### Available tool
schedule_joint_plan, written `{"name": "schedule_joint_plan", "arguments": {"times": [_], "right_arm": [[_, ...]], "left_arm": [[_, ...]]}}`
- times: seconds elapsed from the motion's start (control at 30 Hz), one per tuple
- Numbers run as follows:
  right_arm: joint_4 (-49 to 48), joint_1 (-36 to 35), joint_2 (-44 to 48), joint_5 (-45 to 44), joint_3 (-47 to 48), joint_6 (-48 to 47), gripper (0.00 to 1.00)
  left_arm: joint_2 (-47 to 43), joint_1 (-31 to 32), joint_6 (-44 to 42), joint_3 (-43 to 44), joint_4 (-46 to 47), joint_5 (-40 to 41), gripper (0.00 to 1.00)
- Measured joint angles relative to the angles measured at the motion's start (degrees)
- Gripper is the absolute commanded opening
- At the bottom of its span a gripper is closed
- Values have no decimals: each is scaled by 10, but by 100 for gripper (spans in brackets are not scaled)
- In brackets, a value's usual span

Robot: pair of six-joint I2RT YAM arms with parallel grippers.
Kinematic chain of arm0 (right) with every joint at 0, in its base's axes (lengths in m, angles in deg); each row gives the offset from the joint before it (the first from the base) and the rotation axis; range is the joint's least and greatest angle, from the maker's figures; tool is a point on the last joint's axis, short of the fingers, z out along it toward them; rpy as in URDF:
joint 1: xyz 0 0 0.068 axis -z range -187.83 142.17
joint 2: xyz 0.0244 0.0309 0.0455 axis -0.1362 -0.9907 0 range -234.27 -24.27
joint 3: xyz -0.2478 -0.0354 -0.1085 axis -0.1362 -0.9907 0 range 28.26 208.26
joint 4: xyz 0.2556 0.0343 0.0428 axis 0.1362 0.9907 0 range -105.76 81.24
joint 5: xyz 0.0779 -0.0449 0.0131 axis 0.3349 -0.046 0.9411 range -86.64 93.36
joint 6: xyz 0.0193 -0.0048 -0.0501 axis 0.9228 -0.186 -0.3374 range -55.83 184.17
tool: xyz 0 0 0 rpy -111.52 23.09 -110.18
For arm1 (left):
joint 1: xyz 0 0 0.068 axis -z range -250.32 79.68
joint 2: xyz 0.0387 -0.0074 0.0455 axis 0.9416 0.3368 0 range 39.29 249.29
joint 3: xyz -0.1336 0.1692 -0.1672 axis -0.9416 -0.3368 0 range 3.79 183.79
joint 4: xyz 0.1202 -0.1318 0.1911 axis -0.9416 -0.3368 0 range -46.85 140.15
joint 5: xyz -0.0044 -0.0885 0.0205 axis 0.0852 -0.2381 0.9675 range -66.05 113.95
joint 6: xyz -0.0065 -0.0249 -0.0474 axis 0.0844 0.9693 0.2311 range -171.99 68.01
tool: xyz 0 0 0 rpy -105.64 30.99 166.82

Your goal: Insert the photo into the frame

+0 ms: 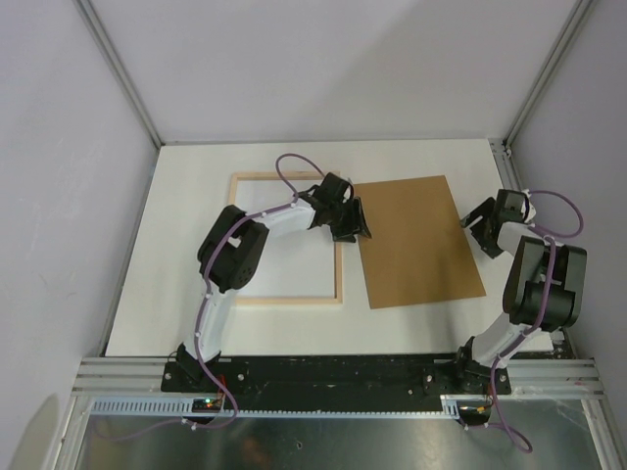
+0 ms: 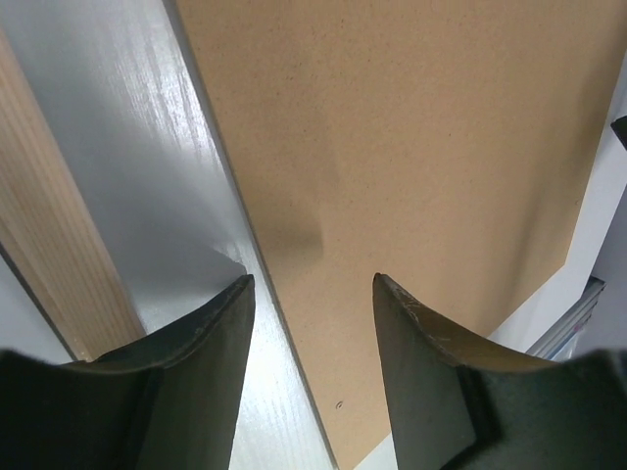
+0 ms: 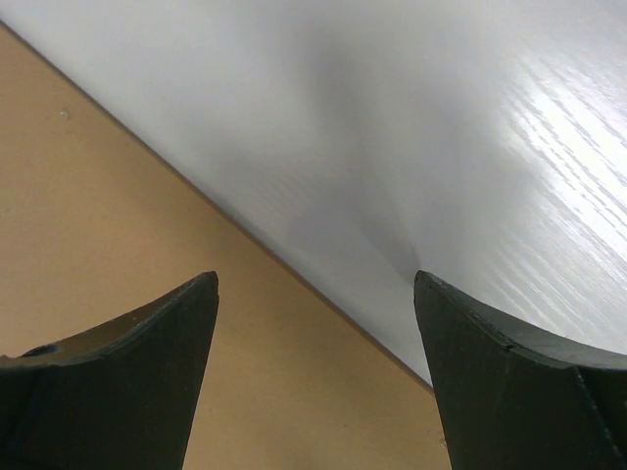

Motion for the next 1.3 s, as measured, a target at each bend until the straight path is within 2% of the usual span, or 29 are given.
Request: {"name": "schedule_joint_plan", "arguments": {"times": [0.5, 1.3], "right_arm": [[-7, -29, -46, 62, 49, -37, 87], [-6, -47, -56, 75, 61, -74, 86]], "left_arm": [[35, 0, 6, 44, 16, -11, 58], [42, -9, 2, 68, -18, -43, 59]]}}
